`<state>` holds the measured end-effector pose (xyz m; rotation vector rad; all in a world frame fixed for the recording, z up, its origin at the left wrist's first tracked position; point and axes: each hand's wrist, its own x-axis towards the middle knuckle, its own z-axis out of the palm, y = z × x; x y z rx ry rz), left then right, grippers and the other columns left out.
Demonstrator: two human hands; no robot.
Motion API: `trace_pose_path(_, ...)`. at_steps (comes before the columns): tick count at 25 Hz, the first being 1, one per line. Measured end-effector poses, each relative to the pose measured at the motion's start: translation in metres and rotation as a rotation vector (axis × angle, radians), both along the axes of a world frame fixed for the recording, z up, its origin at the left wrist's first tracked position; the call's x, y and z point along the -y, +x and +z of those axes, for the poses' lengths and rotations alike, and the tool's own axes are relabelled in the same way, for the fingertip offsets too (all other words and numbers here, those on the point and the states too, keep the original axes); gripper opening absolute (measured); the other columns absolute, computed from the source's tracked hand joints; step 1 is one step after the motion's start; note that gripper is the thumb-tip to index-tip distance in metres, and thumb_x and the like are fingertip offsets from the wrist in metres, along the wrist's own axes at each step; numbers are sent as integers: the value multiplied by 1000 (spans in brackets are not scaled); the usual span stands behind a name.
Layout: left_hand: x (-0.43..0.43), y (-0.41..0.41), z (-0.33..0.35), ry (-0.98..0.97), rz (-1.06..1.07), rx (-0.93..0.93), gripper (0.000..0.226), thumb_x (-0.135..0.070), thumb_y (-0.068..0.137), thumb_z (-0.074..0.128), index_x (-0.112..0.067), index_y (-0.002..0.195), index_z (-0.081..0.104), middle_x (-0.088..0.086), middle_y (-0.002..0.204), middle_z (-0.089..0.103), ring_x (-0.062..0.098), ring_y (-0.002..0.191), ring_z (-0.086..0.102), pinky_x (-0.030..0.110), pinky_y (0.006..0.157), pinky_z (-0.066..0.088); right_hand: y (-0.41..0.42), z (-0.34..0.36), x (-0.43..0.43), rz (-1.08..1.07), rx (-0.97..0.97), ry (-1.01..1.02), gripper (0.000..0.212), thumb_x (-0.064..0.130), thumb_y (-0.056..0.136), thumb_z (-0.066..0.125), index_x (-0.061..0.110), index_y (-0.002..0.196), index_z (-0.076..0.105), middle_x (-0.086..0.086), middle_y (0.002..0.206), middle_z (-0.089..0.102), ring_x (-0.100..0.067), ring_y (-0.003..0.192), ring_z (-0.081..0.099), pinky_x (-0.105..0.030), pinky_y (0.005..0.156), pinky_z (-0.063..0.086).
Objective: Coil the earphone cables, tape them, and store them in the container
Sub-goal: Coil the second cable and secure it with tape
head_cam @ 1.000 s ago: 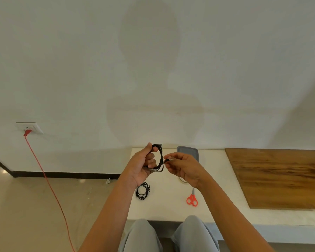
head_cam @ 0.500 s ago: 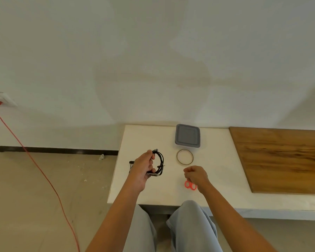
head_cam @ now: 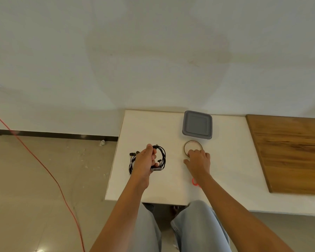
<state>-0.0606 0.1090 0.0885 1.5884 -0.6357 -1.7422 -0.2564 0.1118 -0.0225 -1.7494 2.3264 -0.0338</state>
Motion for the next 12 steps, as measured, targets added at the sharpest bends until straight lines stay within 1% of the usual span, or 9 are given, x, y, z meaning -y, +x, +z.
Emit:
trace_pose_path(2, -2, 0, 1, 28, 6, 3, 36, -36, 102, 38, -13, 81, 55, -3, 58, 39, 10, 48, 33, 26, 62, 44, 1, 3, -3, -41, 110, -58, 14, 20, 92, 53, 15, 94, 65, -2, 86, 66, -23, 90, 60, -32, 89, 36)
trace_pose_path(3, -3, 1, 2, 35, 4, 5, 36, -37, 102, 38, -13, 82, 55, -4, 58, 40, 9, 47, 33, 26, 61, 44, 1, 11, -5, -113, 260, -95, 11, 19, 91, 55, 15, 91, 65, -1, 83, 66, -21, 84, 60, -31, 86, 39)
trace_pose_path(5, -5, 1, 9, 41, 2, 2, 37, -40, 100, 41, -13, 81, 56, -5, 57, 42, 9, 46, 33, 25, 61, 43, 6, 35, -9, -277, 663, -183, 6, 17, 89, 60, 16, 85, 64, 1, 78, 66, -18, 74, 60, -27, 73, 46)
trace_pose_path(6, -6, 0, 14, 42, 3, 2, 37, -41, 100, 42, -13, 81, 57, -5, 57, 43, 9, 46, 34, 25, 61, 42, 9, 51, -12, -328, 839, -218, 6, 16, 88, 61, 18, 84, 64, 1, 77, 67, -18, 73, 62, -26, 69, 49)
trace_pose_path(7, -7, -2, 20, 37, 0, 10, 37, -42, 98, 45, -13, 80, 59, -4, 59, 44, 9, 48, 35, 26, 62, 43, 14, 69, -16, -350, 980, -231, 8, 15, 88, 61, 20, 84, 65, 2, 76, 68, -19, 74, 64, -28, 70, 51)
trace_pose_path(8, -9, -4, 29, 17, -15, 31, 37, -43, 97, 48, -12, 81, 61, -3, 64, 48, 11, 52, 38, 28, 66, 44, 20, 88, -22, -346, 1103, -235, 11, 14, 88, 60, 21, 85, 68, 1, 75, 69, -18, 74, 65, -32, 73, 53)
trace_pose_path(9, -11, -6, 37, -17, -40, 66, 36, -44, 95, 51, -12, 82, 62, -2, 70, 53, 12, 58, 41, 32, 70, 47, 26, 106, -28, -315, 1210, -235, 14, 13, 88, 60, 22, 85, 71, 2, 74, 70, -16, 73, 64, -33, 75, 53)
trace_pose_path(10, -13, -9, 47, -62, -71, 99, 36, -46, 93, 54, -13, 84, 64, -1, 77, 59, 14, 63, 45, 35, 75, 50, 33, 126, -35, -264, 1288, -241, 17, 13, 88, 59, 24, 86, 73, 3, 74, 70, -13, 71, 63, -29, 74, 52)
trace_pose_path(12, -21, -12, 70, -172, -117, 121, 33, -46, 91, 58, -15, 86, 69, -1, 86, 68, 16, 69, 52, 41, 82, 54, 44, 162, -49, -154, 1362, -275, 20, 13, 89, 58, 25, 89, 75, 4, 78, 71, -7, 71, 63, -19, 70, 53)
